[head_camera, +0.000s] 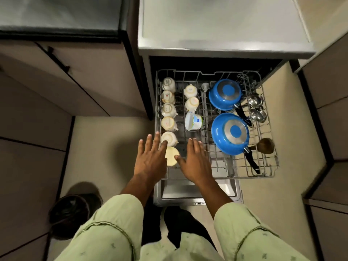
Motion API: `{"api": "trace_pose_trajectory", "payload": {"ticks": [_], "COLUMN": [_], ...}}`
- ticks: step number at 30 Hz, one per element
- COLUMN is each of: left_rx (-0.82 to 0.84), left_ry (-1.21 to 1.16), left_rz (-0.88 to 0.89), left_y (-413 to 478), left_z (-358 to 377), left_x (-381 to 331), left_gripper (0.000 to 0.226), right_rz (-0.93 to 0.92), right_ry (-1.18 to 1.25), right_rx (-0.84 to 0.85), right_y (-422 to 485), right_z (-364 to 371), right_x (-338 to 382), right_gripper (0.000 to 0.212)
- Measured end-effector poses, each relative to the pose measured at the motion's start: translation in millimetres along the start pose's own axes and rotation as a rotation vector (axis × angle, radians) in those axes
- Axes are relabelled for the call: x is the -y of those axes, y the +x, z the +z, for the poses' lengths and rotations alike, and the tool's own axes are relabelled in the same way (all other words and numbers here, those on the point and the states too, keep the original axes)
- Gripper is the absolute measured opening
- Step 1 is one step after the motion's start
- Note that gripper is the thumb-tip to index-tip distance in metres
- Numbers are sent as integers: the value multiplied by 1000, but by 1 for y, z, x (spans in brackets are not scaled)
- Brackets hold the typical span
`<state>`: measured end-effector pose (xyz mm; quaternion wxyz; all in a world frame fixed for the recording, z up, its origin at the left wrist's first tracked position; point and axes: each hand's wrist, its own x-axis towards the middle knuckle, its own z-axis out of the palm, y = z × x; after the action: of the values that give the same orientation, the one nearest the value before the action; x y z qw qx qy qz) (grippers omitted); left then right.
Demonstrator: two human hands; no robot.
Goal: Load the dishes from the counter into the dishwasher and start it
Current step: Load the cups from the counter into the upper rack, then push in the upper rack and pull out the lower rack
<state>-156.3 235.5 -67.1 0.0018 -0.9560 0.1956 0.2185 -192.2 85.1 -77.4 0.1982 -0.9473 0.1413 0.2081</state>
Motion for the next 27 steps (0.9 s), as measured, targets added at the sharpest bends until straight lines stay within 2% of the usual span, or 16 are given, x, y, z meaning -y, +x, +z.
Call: {"api": "trace_pose_trajectory", "payload": {"ticks": [3,9,13,20,27], "left_rx": [-40,-183,-275,-444,-554], "left_ry": [-27,-81,-95,-118,-106], "left_rz": [-44,-145,-217,-336,-421], "left_y": [-17,-46,-61,-94,-139], "left_z": [-19,-68,-91,-127,-156], "left_x": [10,46,81,170,297], "left_gripper": [77,67,69,69,69], "right_rz": [-73,-250,-361,-507,-606], "right_ry": [-8,-49,-97,-129,-113], "right_rx": [-47,-104,-155,-266,-309], "right_y": [-15,-27,-28,-17,-17], "right_z": [-14,-32,-47,-70,-63], "right_x": [21,72,117,228,364], "right_gripper": [78,79,80,81,81]}}
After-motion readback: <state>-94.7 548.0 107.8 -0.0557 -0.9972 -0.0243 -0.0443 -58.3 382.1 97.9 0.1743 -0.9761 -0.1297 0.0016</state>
